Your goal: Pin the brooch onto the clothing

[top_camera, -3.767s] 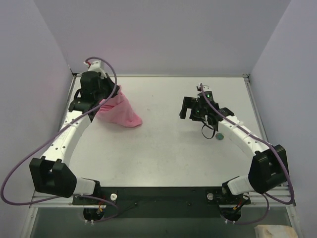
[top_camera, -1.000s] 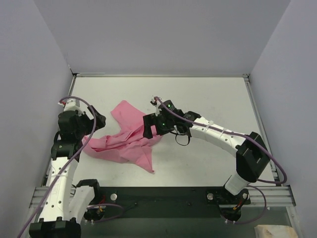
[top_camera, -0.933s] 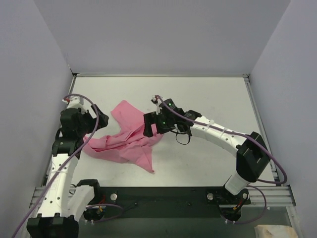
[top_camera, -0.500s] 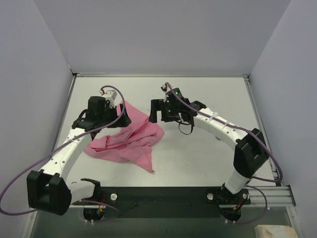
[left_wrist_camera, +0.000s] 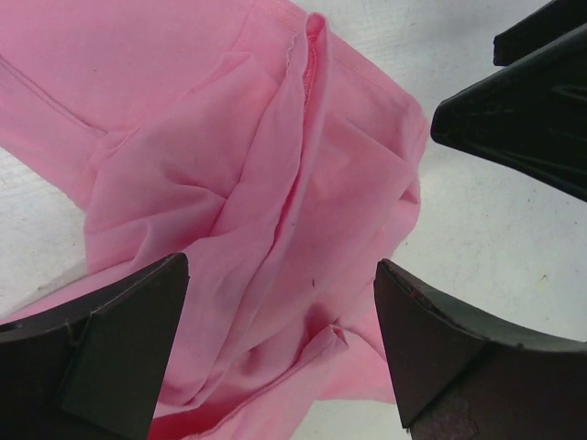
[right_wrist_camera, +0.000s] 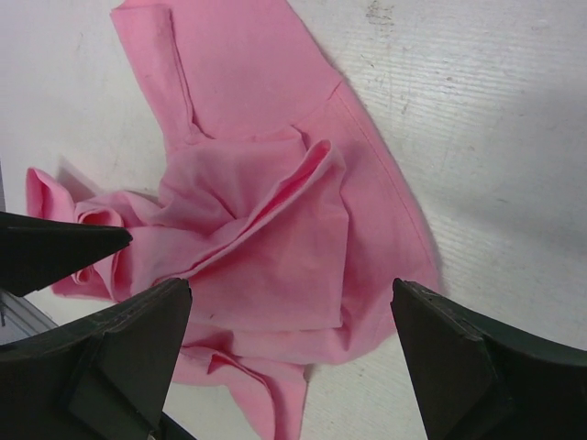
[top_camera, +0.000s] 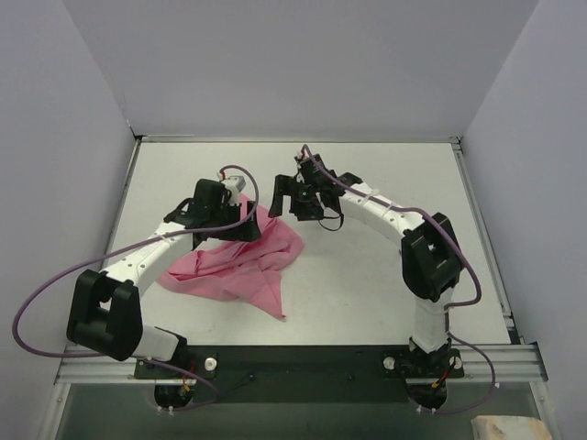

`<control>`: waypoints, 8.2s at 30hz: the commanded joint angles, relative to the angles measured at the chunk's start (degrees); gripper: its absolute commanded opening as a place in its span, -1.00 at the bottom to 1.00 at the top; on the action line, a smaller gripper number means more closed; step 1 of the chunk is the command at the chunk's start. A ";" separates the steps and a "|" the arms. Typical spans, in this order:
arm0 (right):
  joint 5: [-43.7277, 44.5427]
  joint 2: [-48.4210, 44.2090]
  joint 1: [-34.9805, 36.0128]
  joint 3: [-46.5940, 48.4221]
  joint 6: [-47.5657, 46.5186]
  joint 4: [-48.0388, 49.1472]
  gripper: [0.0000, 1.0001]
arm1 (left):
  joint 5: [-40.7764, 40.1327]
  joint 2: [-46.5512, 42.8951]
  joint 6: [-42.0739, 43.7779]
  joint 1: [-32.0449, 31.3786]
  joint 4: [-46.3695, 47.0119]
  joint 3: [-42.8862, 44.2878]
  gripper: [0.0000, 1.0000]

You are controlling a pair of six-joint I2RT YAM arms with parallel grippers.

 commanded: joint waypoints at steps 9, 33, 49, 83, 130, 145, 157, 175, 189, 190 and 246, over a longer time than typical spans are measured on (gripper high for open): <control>-7.68 9.26 -1.97 11.69 7.86 -3.35 0.91 | -5.02 5.05 3.11 -2.40 5.28 1.71 0.59; -14.18 22.71 -2.41 21.80 14.98 -4.58 0.50 | -13.72 -14.19 2.76 -4.25 9.06 -5.24 0.55; -15.67 27.55 -2.41 23.74 16.04 -5.81 -0.66 | -15.21 -17.01 2.14 -4.34 7.65 -6.03 0.55; -6.80 -15.51 -13.83 -0.08 7.69 7.64 -1.00 | -21.63 -20.35 -1.19 -3.99 5.98 -6.99 0.67; -9.52 -19.91 -19.63 -25.75 3.46 8.95 -1.00 | -21.80 27.72 7.59 -10.40 0.18 28.34 0.45; -10.84 -19.47 -19.72 -25.57 3.38 9.22 -1.00 | -27.69 30.36 5.75 -11.02 2.11 27.81 -0.45; -11.28 -20.00 -20.16 -23.38 2.85 8.16 -1.00 | -34.20 23.60 4.87 -10.58 4.40 25.70 -1.00; -9.17 -29.56 -22.36 -4.67 1.62 2.54 -1.00 | -32.88 0.32 5.75 -7.06 3.69 30.71 -1.00; -2.14 -51.71 -22.36 0.62 -0.75 4.21 -1.00 | -31.04 -20.26 6.37 -7.33 2.82 38.34 -1.00; -2.66 -52.60 -22.27 0.71 -0.75 5.34 -1.00 | -30.69 -20.78 6.19 -7.33 2.29 39.40 -1.00; -15.39 -16.87 -28.07 24.90 4.16 14.67 -1.00 | -6.25 0.90 -11.56 17.10 11.25 45.47 -1.00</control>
